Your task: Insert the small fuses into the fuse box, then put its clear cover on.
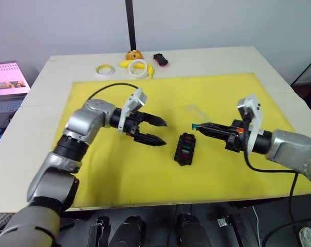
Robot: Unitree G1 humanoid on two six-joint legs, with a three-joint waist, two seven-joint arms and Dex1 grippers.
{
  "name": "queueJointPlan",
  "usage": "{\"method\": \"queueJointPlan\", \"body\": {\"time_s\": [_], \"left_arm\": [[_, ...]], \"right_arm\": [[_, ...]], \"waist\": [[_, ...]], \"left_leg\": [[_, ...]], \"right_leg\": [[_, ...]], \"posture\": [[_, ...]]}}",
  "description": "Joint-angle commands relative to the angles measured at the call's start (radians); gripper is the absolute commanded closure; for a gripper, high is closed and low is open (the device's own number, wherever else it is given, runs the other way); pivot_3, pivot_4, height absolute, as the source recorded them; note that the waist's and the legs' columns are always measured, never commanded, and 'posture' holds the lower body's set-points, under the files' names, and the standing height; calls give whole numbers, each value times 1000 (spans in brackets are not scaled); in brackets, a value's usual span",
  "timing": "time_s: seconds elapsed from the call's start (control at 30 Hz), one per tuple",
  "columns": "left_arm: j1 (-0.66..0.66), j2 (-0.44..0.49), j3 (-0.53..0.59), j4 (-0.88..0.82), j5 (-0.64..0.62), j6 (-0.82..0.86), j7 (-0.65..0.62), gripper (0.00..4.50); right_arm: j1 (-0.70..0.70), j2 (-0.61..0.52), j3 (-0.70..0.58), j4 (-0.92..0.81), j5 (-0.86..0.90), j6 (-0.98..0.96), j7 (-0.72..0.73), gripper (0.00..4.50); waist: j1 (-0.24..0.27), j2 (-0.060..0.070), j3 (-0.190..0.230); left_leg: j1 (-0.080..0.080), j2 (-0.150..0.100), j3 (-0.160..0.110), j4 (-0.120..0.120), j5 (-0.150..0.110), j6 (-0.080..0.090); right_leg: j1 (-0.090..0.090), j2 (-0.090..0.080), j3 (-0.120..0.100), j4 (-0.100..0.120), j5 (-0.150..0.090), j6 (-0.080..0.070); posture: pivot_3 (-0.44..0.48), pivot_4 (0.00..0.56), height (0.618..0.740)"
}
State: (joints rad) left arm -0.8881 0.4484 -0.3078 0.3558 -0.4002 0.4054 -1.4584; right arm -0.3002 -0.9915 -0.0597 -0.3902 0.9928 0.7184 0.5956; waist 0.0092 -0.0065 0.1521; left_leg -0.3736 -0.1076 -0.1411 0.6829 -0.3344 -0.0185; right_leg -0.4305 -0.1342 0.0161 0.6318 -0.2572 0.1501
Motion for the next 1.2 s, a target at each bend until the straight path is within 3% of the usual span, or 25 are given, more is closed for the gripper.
{"method": "queueJointPlan", "body": {"time_s": [0.03,0.17,0.43,1.2], "left_arm": [[-34,-30,0,60,77,-154,7,16],[-43,-73,8,156,134,-270,17,16],[-55,-113,36,227,168,-325,34,16],[-44,-127,32,206,199,-324,40,16]], "right_arm": [[-32,7,49,33,-194,-148,135,4500],[-59,67,91,119,-322,-249,215,4500],[-62,149,111,216,-459,-342,305,4500],[-74,245,101,295,-583,-363,357,4500]], "waist": [[-1,0,0],[-2,0,0],[-1,0,0],[-5,0,0]], "left_leg": [[0,0,0,0,0,0],[0,0,0,0,0,0],[0,0,-1,1,0,0],[0,0,-1,1,0,0]], "right_leg": [[0,0,0,0,0,0],[0,0,0,0,0,0],[0,0,0,0,0,1],[0,0,0,1,0,1]], "posture": [[0,150,740],[0,150,740],[0,150,740],[0,150,740]]}}
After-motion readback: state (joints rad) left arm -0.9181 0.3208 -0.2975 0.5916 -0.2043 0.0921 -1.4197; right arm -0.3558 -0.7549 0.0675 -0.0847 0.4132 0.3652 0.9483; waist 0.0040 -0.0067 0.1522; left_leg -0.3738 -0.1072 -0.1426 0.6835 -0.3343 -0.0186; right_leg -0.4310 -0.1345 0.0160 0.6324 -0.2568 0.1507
